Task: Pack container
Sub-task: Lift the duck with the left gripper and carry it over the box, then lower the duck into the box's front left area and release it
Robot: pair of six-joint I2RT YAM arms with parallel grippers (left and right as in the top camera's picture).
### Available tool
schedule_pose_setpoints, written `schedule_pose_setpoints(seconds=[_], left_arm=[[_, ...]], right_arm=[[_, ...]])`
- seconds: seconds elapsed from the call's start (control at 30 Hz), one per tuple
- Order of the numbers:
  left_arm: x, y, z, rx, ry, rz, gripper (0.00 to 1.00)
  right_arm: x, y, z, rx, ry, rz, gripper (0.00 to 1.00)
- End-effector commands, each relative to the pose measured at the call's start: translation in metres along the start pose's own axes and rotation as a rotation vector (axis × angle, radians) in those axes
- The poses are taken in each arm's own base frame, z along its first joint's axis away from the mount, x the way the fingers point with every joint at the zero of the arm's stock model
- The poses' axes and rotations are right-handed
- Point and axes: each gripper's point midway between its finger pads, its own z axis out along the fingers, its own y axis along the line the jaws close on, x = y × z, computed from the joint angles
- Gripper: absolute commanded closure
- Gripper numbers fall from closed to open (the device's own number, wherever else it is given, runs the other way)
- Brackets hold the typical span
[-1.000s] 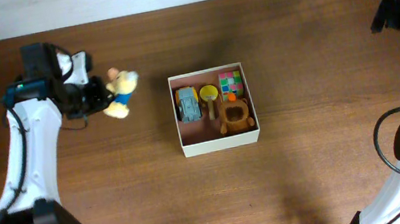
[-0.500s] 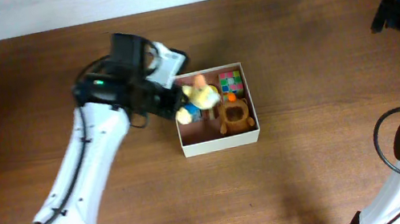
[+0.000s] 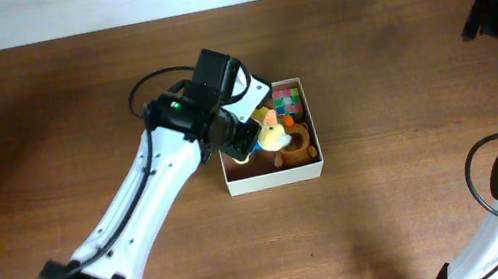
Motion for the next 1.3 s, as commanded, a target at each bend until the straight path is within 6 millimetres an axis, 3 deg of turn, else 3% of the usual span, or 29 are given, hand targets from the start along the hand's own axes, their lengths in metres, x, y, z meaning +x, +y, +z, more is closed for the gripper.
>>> schedule_pose_setpoints(seconds=[0.0, 0.1, 0.47, 0.63, 1.0, 1.07, 1.27], left_arm=[[0.005, 0.006, 0.019, -0.014, 0.051, 0.005, 0.83], [0.011, 0.006, 0.029, -0.006, 0.085, -0.011, 0.64], [0.027, 0.002, 0.034, 0.014, 0.156, -0.073, 0.29], [0.026, -0.005, 0.035, 0.035, 0.156, -0.066, 0.02], [0.015, -0.017, 0.035, 0.04, 0.126, -0.051, 0.0], [0.015, -0.021, 0.035, 0.043, 0.129, -0.041, 0.16], [0.015, -0.031, 0.036, 0.05, 0.133, -0.036, 0.48]], right_arm=[[-0.001, 0.003, -0.004, -0.009, -0.011, -0.011, 0.01], [-0.001, 0.003, -0.004, -0.009, -0.011, -0.011, 0.01], [-0.001, 0.003, -0.004, -0.009, -0.011, -0.011, 0.01], [-0.001, 0.003, -0.004, -0.009, -0.011, -0.011, 0.02], [-0.001, 0.003, -0.004, -0.009, -0.011, -0.011, 0.01], [-0.001, 0.003, -0.004, -0.009, -0.011, -0.011, 0.01], [-0.001, 0.003, -0.004, -0.009, -0.011, -0.011, 0.01]])
